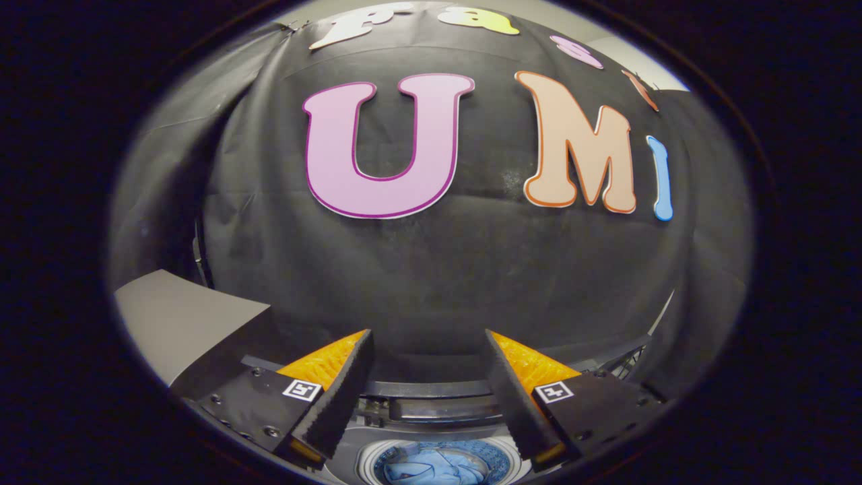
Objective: Put the clothes into the washing machine and then close the washing machine lid.
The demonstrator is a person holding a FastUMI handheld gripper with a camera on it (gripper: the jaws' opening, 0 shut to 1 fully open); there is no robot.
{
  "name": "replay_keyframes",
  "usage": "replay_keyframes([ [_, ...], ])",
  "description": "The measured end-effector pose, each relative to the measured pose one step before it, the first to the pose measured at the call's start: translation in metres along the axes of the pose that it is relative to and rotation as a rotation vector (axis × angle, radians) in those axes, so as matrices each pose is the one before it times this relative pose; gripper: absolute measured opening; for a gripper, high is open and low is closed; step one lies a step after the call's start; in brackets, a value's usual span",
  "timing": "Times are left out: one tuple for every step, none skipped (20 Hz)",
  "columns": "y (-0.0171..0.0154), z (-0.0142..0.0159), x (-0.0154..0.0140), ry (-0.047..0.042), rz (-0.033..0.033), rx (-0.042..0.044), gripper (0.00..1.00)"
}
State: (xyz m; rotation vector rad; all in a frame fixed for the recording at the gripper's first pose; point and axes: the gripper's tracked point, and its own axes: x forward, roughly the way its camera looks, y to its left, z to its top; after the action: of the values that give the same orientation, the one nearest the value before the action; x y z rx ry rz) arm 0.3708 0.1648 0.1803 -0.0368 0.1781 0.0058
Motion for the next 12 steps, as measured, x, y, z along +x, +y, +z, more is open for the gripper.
replay_keyframes([
  [0.00003, -0.00288, -0.00597, -0.00073, 0.00238, 0.00075, 0.99],
  [-0.00018, -0.00279, -0.00545, -0.00287, 0.00256, 0.00047, 0.99],
  [0.00021, -0.00298, -0.00351, 0.00203, 0.00288, 0.00123, 0.99],
  [0.00058, -0.00338, -0.00395, 0.00143, 0.00351, 0.00013, 0.99],
  [0.00029, -0.00212, -0.00334, 0.00311, 0.00347, 0.00108, 0.99],
  [0.00036, -0.00210, -0.00361, 0.00237, 0.00279, 0.00174, 0.99],
  [0.00034, -0.00334, -0.00353, 0.00511, 0.00224, 0.00099, 0.99],
  [-0.00065, -0.00332, -0.00348, 0.00496, 0.00213, -0.00050, 0.99],
  [0.00051, -0.00310, -0.00323, 0.00255, 0.00332, -0.00097, 0.99],
  [0.00027, -0.00318, -0.00493, 0.00143, 0.00453, -0.00014, 0.99],
  [0.00061, -0.00395, -0.00262, 0.00261, 0.00406, 0.00323, 0.99],
  [-0.00074, -0.00633, -0.00299, 0.00507, 0.00250, 0.00715, 0.99],
])
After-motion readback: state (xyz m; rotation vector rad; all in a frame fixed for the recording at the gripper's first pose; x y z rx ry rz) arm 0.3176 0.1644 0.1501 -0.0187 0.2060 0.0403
